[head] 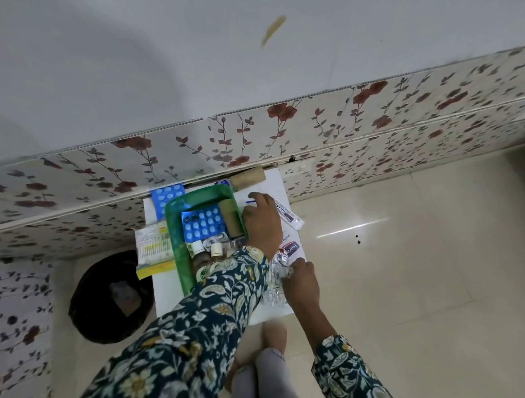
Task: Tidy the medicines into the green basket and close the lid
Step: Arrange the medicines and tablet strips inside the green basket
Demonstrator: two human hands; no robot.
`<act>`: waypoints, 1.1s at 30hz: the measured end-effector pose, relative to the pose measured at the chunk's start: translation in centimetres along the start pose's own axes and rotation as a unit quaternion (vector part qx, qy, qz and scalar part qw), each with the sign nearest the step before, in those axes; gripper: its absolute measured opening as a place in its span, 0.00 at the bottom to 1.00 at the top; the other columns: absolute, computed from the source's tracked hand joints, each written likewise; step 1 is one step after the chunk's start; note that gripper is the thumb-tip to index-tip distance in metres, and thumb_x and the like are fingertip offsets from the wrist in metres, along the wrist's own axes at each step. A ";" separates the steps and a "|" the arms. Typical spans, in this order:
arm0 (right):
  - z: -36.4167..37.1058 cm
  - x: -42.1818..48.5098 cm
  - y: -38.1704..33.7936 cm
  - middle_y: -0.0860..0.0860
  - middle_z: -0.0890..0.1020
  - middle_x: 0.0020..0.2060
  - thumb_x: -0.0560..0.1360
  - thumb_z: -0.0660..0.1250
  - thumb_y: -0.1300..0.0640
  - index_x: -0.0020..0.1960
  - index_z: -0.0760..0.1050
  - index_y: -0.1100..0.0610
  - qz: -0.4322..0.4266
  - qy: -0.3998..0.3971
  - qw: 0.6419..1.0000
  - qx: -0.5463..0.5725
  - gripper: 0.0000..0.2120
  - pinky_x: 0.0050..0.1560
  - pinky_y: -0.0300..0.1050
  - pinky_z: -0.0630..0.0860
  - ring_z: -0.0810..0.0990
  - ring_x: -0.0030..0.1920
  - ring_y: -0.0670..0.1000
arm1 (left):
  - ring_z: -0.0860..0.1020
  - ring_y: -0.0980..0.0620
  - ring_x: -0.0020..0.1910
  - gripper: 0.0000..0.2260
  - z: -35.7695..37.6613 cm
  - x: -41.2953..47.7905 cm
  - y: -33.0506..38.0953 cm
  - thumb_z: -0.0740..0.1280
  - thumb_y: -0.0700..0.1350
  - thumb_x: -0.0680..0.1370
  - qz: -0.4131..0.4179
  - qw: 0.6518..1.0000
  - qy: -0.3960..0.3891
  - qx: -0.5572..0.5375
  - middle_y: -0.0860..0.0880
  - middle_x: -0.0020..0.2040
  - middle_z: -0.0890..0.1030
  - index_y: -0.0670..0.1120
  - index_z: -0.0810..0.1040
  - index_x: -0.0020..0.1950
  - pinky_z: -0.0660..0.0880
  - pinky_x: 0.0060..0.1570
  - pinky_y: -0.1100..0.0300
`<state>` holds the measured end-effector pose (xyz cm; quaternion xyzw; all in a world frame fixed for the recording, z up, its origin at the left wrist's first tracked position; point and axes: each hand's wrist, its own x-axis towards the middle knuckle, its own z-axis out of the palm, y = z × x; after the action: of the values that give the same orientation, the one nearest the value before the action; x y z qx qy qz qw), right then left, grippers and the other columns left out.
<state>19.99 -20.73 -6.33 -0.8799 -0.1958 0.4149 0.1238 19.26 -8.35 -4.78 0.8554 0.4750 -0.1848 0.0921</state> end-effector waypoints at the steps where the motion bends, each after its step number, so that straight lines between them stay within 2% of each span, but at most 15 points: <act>1: -0.3 0.0 0.3 0.63 0.73 0.55 0.73 0.62 0.68 0.56 0.71 0.66 -0.013 0.007 1.000 0.021 0.12 0.43 0.44 0.70 0.77 0.52 0.63 | 0.77 0.36 0.53 0.28 -0.4 -0.1 0.0 0.62 0.40 0.76 -0.006 1.000 -0.004 -0.017 0.31 0.70 0.62 0.33 0.55 0.72 0.75 0.51 0.53; 3: -1.2 -0.1 0.7 0.62 0.76 0.47 0.70 0.61 0.72 0.47 0.74 0.65 -0.033 0.020 0.996 0.074 0.08 0.37 0.40 0.63 0.77 0.46 0.60 | 0.75 0.36 0.56 0.27 -1.8 -0.5 0.0 0.63 0.39 0.75 -0.018 0.998 -0.023 -0.061 0.33 0.70 0.62 0.35 0.58 0.72 0.75 0.52 0.51; 5: -2.6 -0.8 0.5 0.57 0.77 0.40 0.69 0.61 0.73 0.41 0.73 0.61 -0.044 0.030 0.991 0.122 0.09 0.37 0.40 0.63 0.74 0.42 0.55 | 0.73 0.36 0.59 0.27 -3.8 -1.3 -0.5 0.64 0.39 0.75 -0.023 0.992 -0.018 -0.119 0.36 0.71 0.60 0.38 0.60 0.72 0.74 0.54 0.49; 8: -5.5 -2.5 -0.7 0.54 0.78 0.37 0.70 0.60 0.73 0.46 0.76 0.62 -0.063 0.043 0.981 0.176 0.11 0.40 0.41 0.69 0.75 0.38 0.53 | 0.70 0.39 0.63 0.26 -7.4 -4.0 -3.0 0.63 0.40 0.76 -0.039 0.977 0.026 -0.209 0.39 0.71 0.61 0.43 0.60 0.73 0.72 0.60 0.47; 11: -7.9 -3.8 -4.0 0.49 0.77 0.33 0.72 0.59 0.73 0.45 0.75 0.58 -0.102 0.038 0.970 0.220 0.12 0.33 0.29 0.70 0.75 0.31 0.41 | 0.69 0.39 0.65 0.26 -8.6 -6.7 -7.0 0.63 0.42 0.77 -0.089 0.964 0.068 -0.241 0.39 0.69 0.64 0.45 0.60 0.74 0.70 0.62 0.49; 12: -8.2 -3.9 -5.4 0.49 0.76 0.34 0.72 0.59 0.74 0.46 0.75 0.58 -0.119 0.030 0.968 0.219 0.13 0.33 0.29 0.70 0.75 0.31 0.40 | 0.69 0.39 0.66 0.26 -8.4 -7.2 -8.2 0.63 0.42 0.77 -0.102 0.963 0.071 -0.241 0.39 0.70 0.64 0.44 0.60 0.74 0.70 0.63 0.48; 14: -7.5 -3.6 -8.9 0.52 0.77 0.38 0.73 0.58 0.73 0.52 0.76 0.61 -0.163 0.012 0.973 0.165 0.14 0.39 0.38 0.71 0.76 0.38 0.49 | 0.66 0.38 0.68 0.26 -7.2 -7.3 -10.1 0.63 0.43 0.78 -0.112 0.966 0.058 -0.227 0.38 0.72 0.61 0.44 0.60 0.74 0.69 0.66 0.48; 17: -4.3 -2.3 -13.4 0.61 0.81 0.50 0.73 0.58 0.71 0.60 0.71 0.63 -0.206 0.012 0.978 0.037 0.16 0.47 0.47 0.72 0.79 0.51 0.60 | 0.60 0.38 0.72 0.26 -4.3 -6.0 -11.7 0.62 0.40 0.78 -0.109 0.980 0.017 -0.166 0.39 0.76 0.55 0.43 0.58 0.75 0.68 0.66 0.49; 20: -1.9 -1.7 -15.1 0.63 0.78 0.56 0.73 0.57 0.70 0.61 0.69 0.64 -0.229 0.019 0.972 -0.049 0.17 0.52 0.52 0.73 0.76 0.57 0.62 | 0.61 0.38 0.72 0.25 -2.4 -5.6 -12.2 0.61 0.37 0.78 -0.119 0.985 0.013 -0.124 0.38 0.76 0.54 0.41 0.59 0.74 0.70 0.64 0.49; 23: -1.4 -1.9 -14.3 0.62 0.76 0.56 0.72 0.57 0.70 0.61 0.70 0.64 -0.239 0.048 0.967 -0.075 0.18 0.53 0.51 0.73 0.74 0.58 0.61 | 0.63 0.39 0.70 0.24 -1.4 -6.2 -11.9 0.62 0.35 0.76 -0.091 0.991 0.010 -0.099 0.38 0.75 0.56 0.40 0.61 0.72 0.68 0.65 0.50; 26: -1.1 -2.1 -13.6 0.63 0.77 0.55 0.70 0.57 0.72 0.59 0.72 0.65 -0.255 0.040 0.963 -0.072 0.19 0.50 0.51 0.72 0.73 0.57 0.61 | 0.63 0.40 0.68 0.25 -1.0 -6.1 -12.1 0.63 0.33 0.75 -0.062 0.995 0.010 -0.082 0.40 0.74 0.59 0.41 0.62 0.71 0.68 0.66 0.50; 29: -1.7 -1.8 -12.9 0.63 0.79 0.55 0.71 0.57 0.74 0.58 0.75 0.65 -0.261 0.041 0.965 0.000 0.19 0.53 0.49 0.72 0.74 0.58 0.61 | 0.63 0.41 0.68 0.23 -1.5 -5.7 -12.2 0.62 0.32 0.75 -0.065 0.994 0.010 -0.083 0.40 0.72 0.61 0.40 0.64 0.70 0.68 0.66 0.51; 31: -2.6 -1.0 -12.1 0.62 0.79 0.57 0.72 0.56 0.73 0.58 0.76 0.65 -0.209 0.085 0.971 0.081 0.17 0.55 0.46 0.72 0.75 0.59 0.59 | 0.63 0.41 0.69 0.23 -2.6 -5.5 -11.6 0.61 0.34 0.76 -0.066 0.993 0.022 -0.094 0.40 0.72 0.62 0.41 0.63 0.71 0.66 0.67 0.51; 33: -3.5 0.9 -10.8 0.62 0.78 0.56 0.73 0.57 0.71 0.57 0.75 0.65 -0.140 0.139 0.976 0.088 0.16 0.53 0.48 0.71 0.73 0.59 0.60 | 0.63 0.42 0.69 0.21 -3.7 -5.2 -10.4 0.59 0.36 0.77 -0.046 0.992 0.063 -0.098 0.42 0.72 0.64 0.42 0.64 0.71 0.65 0.67 0.51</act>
<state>20.58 -10.92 -0.67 -0.8784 -0.2606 0.2831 0.2834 8.82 -5.65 0.94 0.8296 0.5343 -0.0874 0.1366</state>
